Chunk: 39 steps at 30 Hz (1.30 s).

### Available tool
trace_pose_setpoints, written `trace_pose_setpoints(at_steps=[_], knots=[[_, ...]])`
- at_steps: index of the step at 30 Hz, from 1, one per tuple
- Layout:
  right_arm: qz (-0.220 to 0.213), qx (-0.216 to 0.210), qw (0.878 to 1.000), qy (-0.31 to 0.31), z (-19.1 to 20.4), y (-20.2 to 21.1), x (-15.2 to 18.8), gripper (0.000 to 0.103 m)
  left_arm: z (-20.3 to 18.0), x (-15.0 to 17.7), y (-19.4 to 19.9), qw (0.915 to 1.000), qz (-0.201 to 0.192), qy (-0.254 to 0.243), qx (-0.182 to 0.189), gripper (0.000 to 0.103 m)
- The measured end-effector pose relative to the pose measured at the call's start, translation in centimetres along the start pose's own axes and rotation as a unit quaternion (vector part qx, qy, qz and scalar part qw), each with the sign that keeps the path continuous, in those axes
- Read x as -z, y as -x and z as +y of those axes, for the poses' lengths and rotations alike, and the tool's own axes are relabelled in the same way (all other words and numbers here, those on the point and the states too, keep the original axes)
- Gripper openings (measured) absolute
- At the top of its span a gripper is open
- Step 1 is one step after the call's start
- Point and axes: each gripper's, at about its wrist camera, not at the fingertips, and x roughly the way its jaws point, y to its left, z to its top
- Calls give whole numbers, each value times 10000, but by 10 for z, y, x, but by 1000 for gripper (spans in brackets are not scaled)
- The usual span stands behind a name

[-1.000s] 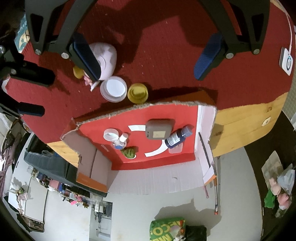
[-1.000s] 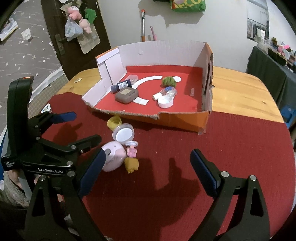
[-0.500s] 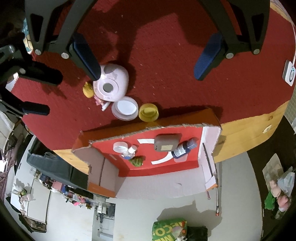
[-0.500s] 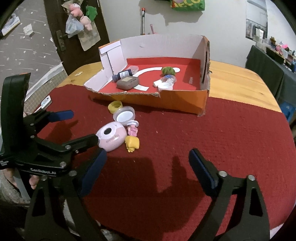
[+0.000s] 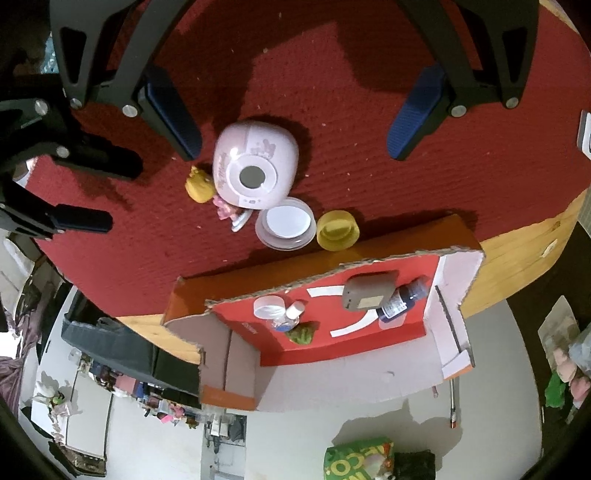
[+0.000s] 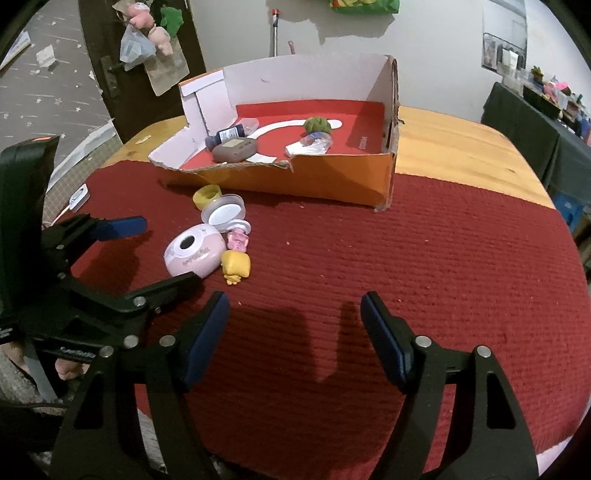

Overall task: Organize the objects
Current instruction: 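Grasp the pink round device with the left tool while the right grasps the yellow toy figure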

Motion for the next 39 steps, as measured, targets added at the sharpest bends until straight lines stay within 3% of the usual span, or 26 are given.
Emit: trace_pose_setpoints(at_steps=[14, 17, 19, 24, 28, 30, 31, 39], knots=[[199, -38, 9989, 422, 29, -30, -12, 72, 35, -1, -18, 9994, 157, 296, -63, 99], [153, 48, 9985, 517, 36, -37, -16, 57, 45, 1, -17, 9992, 142, 354, -90, 97], [131, 58, 9986, 508, 37, -39, -18, 54, 50, 2, -16, 9992, 115, 376, -68, 95], [89, 128, 9984, 550, 41, -43, -21, 32, 51, 1, -16, 9992, 54, 385, -25, 90], [80, 66, 9984, 552, 44, -42, -21, 21, 49, -1, -14, 9994, -4, 355, -6, 76], [62, 21, 9988, 479, 42, -41, -21, 20, 47, -2, -13, 9994, -38, 341, 15, 63], [55, -22, 9991, 428, 41, -40, -21, 20, 47, -2, -12, 9994, -45, 338, 43, 51], [-106, -168, 9993, 303, 40, -24, -20, 20, 51, 2, -5, 9986, -47, 509, 153, 51]])
